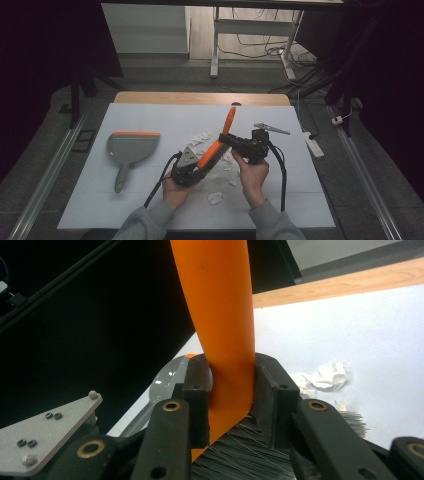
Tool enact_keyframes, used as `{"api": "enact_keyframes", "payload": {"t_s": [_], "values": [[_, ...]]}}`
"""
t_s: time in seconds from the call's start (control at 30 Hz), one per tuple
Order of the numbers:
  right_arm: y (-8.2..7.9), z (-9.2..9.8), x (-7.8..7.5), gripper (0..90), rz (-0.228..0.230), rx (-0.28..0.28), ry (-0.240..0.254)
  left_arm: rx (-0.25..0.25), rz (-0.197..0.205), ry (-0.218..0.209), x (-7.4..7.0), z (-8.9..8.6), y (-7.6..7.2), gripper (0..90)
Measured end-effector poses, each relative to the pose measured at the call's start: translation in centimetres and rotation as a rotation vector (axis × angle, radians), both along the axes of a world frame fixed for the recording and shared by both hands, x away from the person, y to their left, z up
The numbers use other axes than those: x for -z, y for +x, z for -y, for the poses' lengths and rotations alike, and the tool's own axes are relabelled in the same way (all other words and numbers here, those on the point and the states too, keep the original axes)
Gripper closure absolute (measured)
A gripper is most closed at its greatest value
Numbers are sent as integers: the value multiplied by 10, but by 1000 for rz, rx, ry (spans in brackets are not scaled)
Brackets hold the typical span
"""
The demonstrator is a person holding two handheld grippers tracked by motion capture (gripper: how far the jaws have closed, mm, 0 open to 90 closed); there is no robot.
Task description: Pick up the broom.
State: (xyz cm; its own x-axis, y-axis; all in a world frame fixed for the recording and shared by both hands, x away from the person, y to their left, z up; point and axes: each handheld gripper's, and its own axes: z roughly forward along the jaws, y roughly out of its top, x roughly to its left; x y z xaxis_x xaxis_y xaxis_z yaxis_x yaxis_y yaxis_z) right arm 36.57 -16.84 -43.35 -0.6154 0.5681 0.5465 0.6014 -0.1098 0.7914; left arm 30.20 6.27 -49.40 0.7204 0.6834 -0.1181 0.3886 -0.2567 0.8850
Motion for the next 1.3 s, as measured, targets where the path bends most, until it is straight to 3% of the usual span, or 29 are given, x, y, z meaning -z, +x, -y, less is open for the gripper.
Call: {"api": "enact_keyframes", "payload": {"t_s": [0.23,0.3,0.4,0.47,0.63,0.7,0.73,0.77,0.93,1.3], "values": [[1,0,0,658,-7,-8,-2,19,-3,27,-7,-9,3,782],[0,0,-1,573,6,-1,-23,18,-13,24,-10,-16,5,784],[-1,4,-6,516,28,-3,-61,22,-34,14,-12,-23,7,784],[-2,7,-10,482,44,-11,-91,40,-48,30,-17,-33,9,784],[-3,13,-16,425,66,-71,-187,68,-51,81,-24,-44,9,785],[-4,14,-16,421,82,-78,-202,84,-48,93,-27,-49,9,785],[-6,17,-15,381,94,-96,-253,87,-54,99,-28,-51,10,785],[-6,18,-14,378,101,-105,-274,90,-54,104,-29,-53,10,785],[-7,26,-7,336,82,-194,-319,114,-70,113,-31,-64,12,784],[-15,32,-5,297,121,-254,-375,177,-107,157,-37,-73,12,784]]}}
